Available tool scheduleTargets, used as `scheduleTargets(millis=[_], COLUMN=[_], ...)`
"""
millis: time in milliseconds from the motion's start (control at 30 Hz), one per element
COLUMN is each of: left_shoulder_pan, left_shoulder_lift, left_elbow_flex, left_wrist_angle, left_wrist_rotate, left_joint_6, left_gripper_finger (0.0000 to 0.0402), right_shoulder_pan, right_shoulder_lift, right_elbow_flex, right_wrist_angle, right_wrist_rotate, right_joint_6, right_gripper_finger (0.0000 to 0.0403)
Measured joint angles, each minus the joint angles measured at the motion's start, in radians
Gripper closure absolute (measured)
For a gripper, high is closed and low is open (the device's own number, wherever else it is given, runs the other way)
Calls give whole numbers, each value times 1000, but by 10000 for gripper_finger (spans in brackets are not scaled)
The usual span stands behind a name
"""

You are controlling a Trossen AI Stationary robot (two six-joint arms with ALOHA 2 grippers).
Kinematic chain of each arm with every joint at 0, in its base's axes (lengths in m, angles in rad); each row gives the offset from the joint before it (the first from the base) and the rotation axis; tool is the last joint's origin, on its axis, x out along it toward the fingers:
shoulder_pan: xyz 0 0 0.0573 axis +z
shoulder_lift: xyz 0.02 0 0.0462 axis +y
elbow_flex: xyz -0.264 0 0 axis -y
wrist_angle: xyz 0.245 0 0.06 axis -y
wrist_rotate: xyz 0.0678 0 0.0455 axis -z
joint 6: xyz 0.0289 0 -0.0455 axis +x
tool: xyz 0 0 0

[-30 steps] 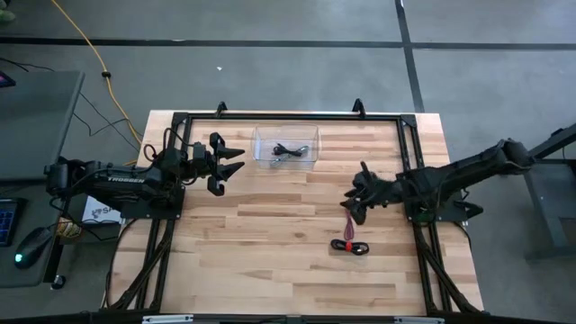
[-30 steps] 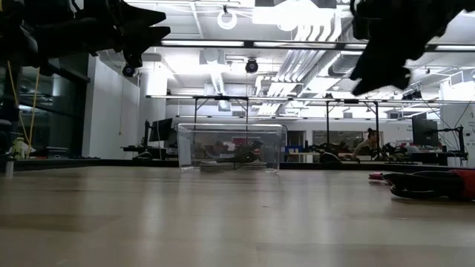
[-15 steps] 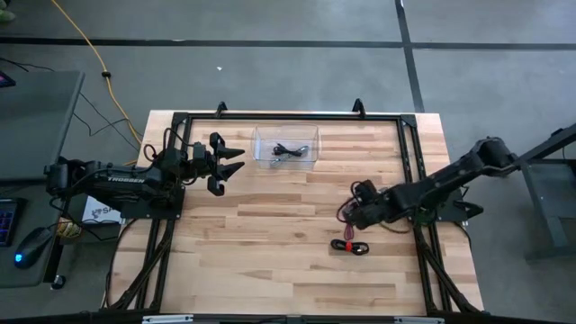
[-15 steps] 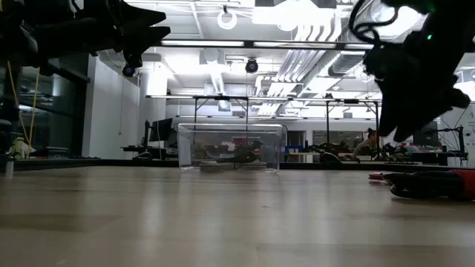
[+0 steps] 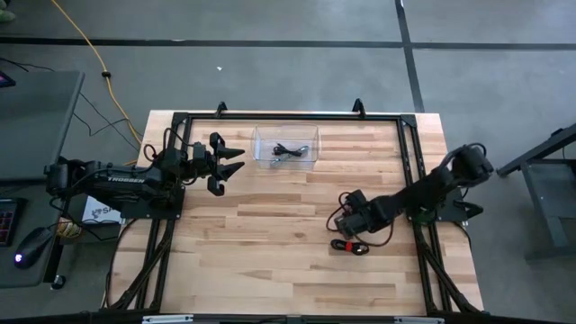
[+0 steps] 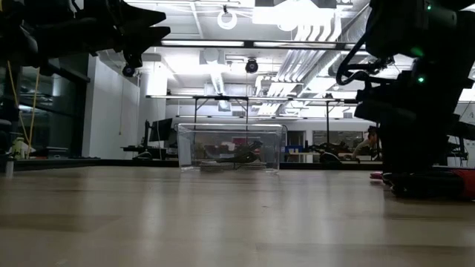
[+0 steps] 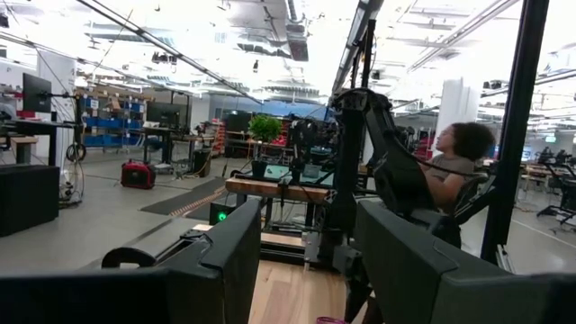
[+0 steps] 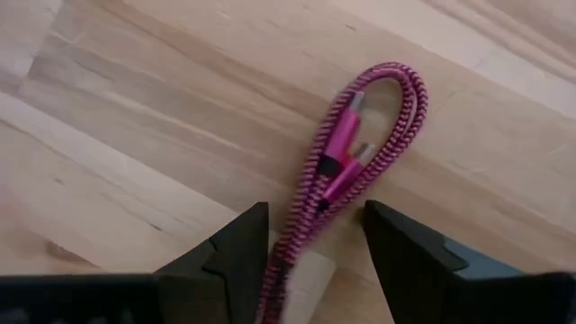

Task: Pick and place USB-C Cables
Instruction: Put the pink charger cable into the transparent bin

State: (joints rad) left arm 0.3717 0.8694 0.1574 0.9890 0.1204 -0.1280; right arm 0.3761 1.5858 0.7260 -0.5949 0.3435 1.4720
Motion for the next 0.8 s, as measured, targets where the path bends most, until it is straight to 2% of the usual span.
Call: scheduleTargets(millis=[167,600,700,800], left_shoulder_pan=[0,0,0,0], left_shoulder_lift=[0,0,0,0], left_elbow_flex=[0,0,0,0], left_wrist_angle=[0,0,0,-1], left_wrist_rotate=[0,0,0,0], left_joint_6=[0,0,0,0], left_gripper_finger=[236,236,236,236], right_shoulder_pan=[9,41,40,40], right_shoulder_lift=[38,44,44,44], right_elbow_flex=[4,2,2,1], right_wrist_angle=[6,-10,-12,-16], right_wrist_rotate=[24,57,56,56], right_joint_6=[5,50,50,50], right_gripper_finger=[224,225,234,260])
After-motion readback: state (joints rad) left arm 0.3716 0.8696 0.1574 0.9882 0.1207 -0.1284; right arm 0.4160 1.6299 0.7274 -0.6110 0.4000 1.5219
